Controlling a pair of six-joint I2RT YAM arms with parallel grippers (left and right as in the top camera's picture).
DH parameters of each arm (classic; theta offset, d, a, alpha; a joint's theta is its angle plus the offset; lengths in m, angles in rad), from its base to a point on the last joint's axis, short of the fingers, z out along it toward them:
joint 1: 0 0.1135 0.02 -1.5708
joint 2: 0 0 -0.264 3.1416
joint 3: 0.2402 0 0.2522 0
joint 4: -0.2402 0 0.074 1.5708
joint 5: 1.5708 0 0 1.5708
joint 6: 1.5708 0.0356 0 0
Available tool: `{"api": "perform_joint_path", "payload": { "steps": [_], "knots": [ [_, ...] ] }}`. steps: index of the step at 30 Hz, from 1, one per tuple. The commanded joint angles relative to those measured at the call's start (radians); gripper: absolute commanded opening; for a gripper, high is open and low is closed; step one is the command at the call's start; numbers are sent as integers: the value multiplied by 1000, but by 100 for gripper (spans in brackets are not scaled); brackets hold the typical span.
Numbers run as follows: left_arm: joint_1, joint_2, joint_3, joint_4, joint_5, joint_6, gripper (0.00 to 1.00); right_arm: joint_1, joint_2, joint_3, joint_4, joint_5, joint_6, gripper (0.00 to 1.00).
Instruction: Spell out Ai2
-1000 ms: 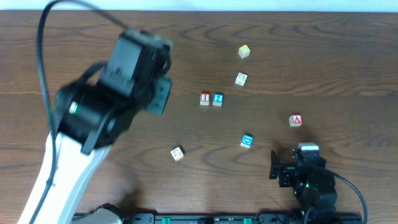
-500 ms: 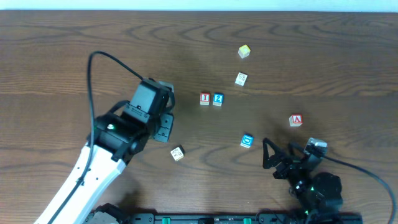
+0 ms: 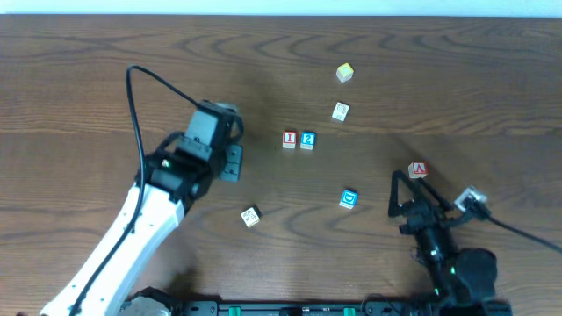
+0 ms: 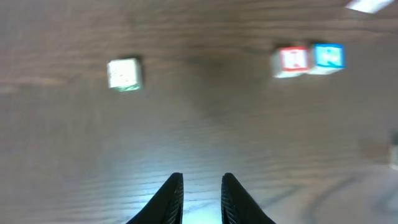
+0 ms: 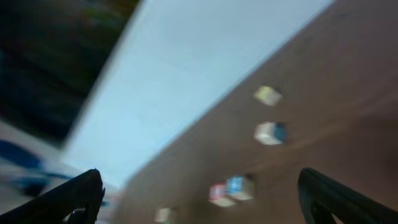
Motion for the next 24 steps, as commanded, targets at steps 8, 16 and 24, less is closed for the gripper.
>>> {"api": "perform_joint_path", "payload": {
  "steps": [8,16,24],
  "knots": [
    [186,39,5,38,64,21,21,-170,655,401,-190,-97,-488,99],
    [205,39,5,40,64,24,25,-195,1219,871,-722,96,-778,99],
    [205,39,5,48,64,24,26,-195,1466,947,-821,169,-842,99]
  ]
}}
